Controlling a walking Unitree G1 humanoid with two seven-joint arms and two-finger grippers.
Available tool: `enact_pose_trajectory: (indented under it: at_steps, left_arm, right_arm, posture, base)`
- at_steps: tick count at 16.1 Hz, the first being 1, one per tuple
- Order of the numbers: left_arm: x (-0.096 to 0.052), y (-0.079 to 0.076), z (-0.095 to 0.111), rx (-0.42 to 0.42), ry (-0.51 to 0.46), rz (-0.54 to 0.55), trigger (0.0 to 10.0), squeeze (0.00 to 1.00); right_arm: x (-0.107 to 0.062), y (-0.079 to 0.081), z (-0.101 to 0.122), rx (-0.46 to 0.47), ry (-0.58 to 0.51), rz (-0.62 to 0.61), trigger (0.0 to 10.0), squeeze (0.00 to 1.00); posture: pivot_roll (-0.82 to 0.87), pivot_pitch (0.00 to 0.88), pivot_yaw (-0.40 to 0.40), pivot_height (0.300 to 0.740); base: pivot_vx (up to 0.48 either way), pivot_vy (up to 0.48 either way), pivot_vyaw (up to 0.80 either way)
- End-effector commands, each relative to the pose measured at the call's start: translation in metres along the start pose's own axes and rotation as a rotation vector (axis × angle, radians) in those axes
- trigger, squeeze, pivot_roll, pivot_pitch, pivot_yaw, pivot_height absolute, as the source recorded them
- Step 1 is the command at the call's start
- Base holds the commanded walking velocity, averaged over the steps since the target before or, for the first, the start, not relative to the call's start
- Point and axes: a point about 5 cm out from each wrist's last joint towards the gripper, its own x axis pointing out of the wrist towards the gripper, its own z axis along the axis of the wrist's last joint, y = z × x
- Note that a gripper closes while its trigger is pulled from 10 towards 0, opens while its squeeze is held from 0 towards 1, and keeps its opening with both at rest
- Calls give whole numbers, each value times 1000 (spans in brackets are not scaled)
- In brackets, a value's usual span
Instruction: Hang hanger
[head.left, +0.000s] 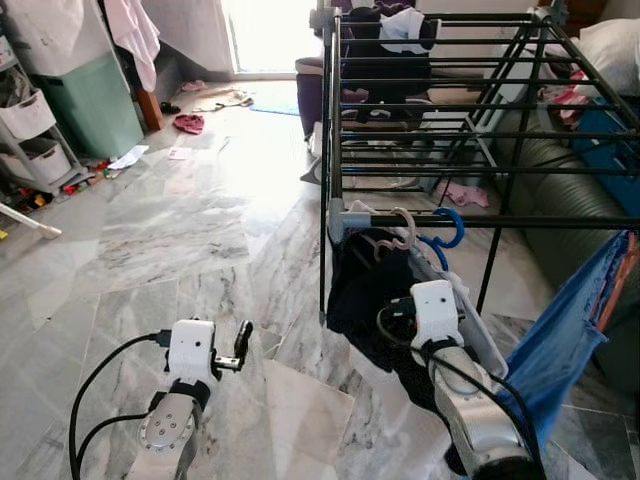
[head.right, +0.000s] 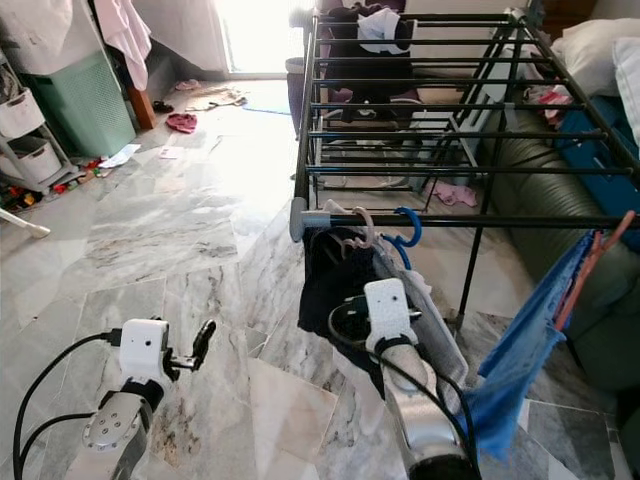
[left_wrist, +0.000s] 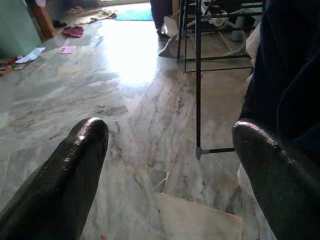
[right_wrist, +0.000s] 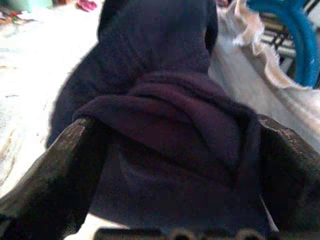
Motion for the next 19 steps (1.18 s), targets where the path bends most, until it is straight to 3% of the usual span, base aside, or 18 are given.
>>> enact_pose_trajectory:
  at_steps: [1,5,9,11,12,14,15,16,19]
  left_arm:
    - [2,3,-1,11,7,12,10000,0]
    - [0,5,-5,31,22,39,10000,0]
    - [-9,10,-14,43,39,60,10000,0]
    - [-12,12,-19,46,54,73,10000,0]
    - [-12,12,-19,48,55,74,10000,0]
    - [-12,15,-20,42,58,88,10000,0]
    - [-12,15,-20,47,54,92,10000,0]
    - [-12,15,-19,49,50,95,10000,0]
    - [-15,17,-18,43,38,90,10000,0]
  right_arm:
    - [-4,1,7,-21,-34,18,10000,1000]
    - [-20,-8,9,-71,-90,34,10000,1000]
    - [-37,-5,6,-112,-103,41,10000,996]
    - [-43,-4,3,-99,-85,38,10000,922]
    - [-44,-3,2,-101,-84,42,10000,804]
    - [-48,-3,1,-110,-79,49,10000,455]
    - [-50,-6,0,-129,-80,52,10000,192]
    - [-51,-7,0,-151,-84,55,10000,0]
    - [-56,-7,-2,-168,-83,60,10000,0]
  posture:
    - [-99,0,39,740]
    - [-102,0,42,740]
    - [-118,0,52,740]
    - [-121,0,51,740]
    - [-122,0,50,740]
    - [-123,0,46,740]
    - [-123,0,45,740]
    - [-123,0,44,740]
    - [-127,0,44,740]
  base:
    - [0,0,0]
    - [0,0,0]
    - [0,0,0]
    - [0,0,0]
    - [0,0,0]
    - [0,0,0]
    - [0,0,0]
    - [0,0,0]
    - [0,0,0]
